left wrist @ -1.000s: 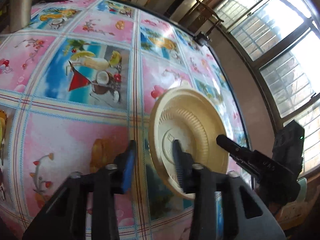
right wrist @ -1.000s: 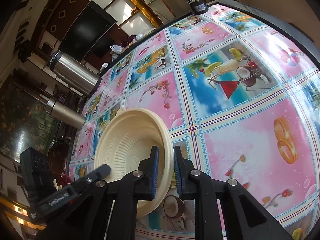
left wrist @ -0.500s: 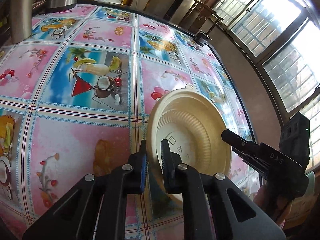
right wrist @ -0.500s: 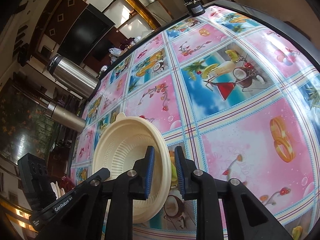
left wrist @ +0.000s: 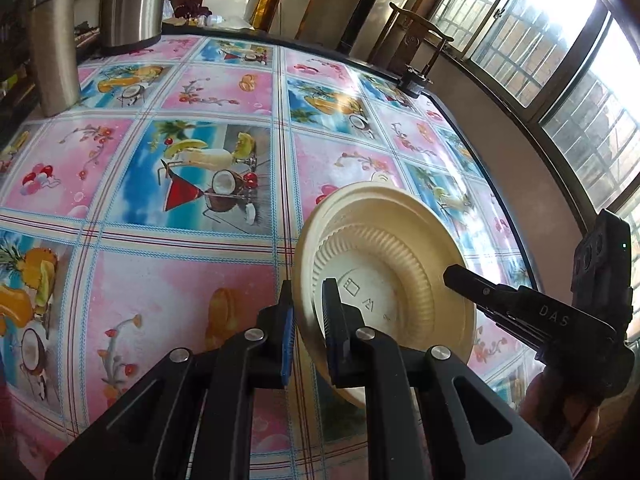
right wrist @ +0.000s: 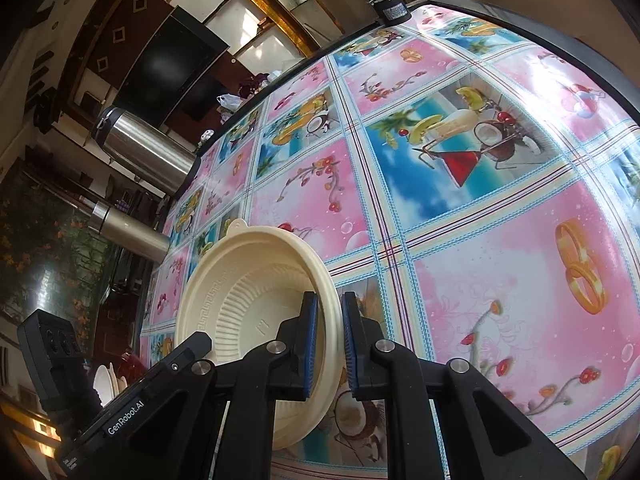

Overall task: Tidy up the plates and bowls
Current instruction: 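Carry the beige bowl toward the red plate stack with both grippers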

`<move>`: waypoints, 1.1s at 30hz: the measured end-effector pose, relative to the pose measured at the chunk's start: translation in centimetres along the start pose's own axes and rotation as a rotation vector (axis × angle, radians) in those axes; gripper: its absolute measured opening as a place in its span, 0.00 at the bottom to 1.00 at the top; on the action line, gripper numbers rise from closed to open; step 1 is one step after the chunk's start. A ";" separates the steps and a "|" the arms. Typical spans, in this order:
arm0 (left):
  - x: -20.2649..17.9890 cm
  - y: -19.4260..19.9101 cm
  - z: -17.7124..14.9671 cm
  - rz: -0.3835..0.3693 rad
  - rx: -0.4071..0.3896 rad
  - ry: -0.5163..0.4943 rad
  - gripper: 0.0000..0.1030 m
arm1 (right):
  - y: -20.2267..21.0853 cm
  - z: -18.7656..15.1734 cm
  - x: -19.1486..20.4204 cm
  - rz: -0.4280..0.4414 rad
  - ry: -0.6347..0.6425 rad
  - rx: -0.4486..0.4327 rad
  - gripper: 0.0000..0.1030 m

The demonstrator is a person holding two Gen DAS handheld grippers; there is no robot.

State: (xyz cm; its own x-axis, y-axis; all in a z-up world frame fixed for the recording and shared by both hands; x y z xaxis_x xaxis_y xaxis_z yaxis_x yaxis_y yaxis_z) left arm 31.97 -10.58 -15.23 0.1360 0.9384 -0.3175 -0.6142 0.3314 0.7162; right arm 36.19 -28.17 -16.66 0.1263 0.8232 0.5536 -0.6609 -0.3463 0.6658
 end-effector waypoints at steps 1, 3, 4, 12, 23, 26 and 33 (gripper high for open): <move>0.0 0.1 0.0 0.009 -0.007 -0.009 0.10 | 0.0 0.0 0.0 0.001 -0.001 0.001 0.12; -0.1 0.4 0.1 0.027 -0.023 -0.026 0.10 | -0.1 -0.2 0.1 0.000 -0.003 0.004 0.13; -0.1 0.5 0.2 0.032 -0.029 -0.030 0.10 | -0.2 -0.3 0.1 -0.001 -0.005 0.005 0.13; 0.7 2.6 0.2 0.089 -0.092 -0.053 0.10 | -0.4 -1.6 1.3 0.035 -0.011 0.023 0.13; 5.7 7.0 -2.7 0.196 -0.118 -0.041 0.11 | -0.4 -6.1 6.7 0.146 0.048 0.062 0.13; 6.9 8.9 -3.6 0.221 -0.127 -0.045 0.11 | 0.2 -7.8 8.1 0.185 0.048 0.070 0.13; 8.6 14.3 -4.5 0.279 -0.182 -0.094 0.11 | 3.4 -11.1 11.9 0.295 0.059 0.028 0.13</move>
State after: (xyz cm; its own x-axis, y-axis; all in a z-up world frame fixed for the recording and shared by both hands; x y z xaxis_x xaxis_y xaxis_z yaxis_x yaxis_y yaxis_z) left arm 20.85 1.80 -10.57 0.0093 0.9981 -0.0607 -0.7653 0.0461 0.6420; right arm 27.23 -14.55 -13.37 -0.1117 0.7097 0.6956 -0.6423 -0.5857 0.4944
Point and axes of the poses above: each gripper's, at about its wrist camera, not at the fingertips, and y roughly against the way its jaws point, x to its left, z to its top, the point moved 9 cm from there along -y, roughly the way its jaws point, and after that the axes turned 8 degrees about -x, right-handed, at the moved point
